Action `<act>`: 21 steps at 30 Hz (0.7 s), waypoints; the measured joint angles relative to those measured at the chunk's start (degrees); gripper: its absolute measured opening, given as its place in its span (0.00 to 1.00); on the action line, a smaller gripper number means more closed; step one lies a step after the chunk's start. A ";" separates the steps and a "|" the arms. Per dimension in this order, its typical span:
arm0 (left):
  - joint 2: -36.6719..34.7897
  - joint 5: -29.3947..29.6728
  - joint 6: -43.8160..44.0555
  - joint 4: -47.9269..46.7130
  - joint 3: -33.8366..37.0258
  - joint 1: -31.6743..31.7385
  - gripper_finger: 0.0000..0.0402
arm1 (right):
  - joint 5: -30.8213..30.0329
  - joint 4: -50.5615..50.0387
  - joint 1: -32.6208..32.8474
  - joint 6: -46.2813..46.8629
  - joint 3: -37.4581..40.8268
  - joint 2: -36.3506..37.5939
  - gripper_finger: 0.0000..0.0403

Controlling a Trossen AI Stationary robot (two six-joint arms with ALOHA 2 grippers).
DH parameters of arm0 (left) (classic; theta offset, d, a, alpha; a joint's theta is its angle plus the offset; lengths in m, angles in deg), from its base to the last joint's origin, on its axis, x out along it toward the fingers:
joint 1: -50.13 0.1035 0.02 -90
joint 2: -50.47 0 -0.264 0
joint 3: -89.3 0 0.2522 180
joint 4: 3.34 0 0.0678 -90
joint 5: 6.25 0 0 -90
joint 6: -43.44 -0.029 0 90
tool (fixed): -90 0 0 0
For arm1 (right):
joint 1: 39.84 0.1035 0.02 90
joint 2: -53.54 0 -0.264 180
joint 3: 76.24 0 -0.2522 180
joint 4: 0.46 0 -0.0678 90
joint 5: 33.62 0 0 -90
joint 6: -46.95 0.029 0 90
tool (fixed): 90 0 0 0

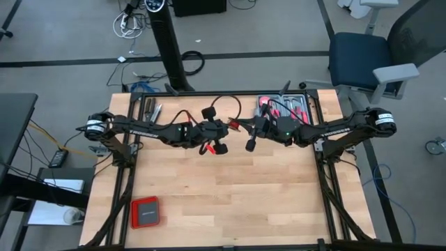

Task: Coil cords
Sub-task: Coil the red cable wire onto the black spool

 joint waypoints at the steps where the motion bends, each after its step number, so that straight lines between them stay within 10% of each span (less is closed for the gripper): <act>1: 0.00 0.03 0.00 -0.72 -0.29 -0.04 0.02 | 0.00 -0.01 0.00 0.30 0.00 0.00 0.01; 21: 0.00 18.94 -1.75 -1.41 -2.16 -2.25 0.09 | 1.31 -2.77 0.02 2.36 -0.04 0.09 0.01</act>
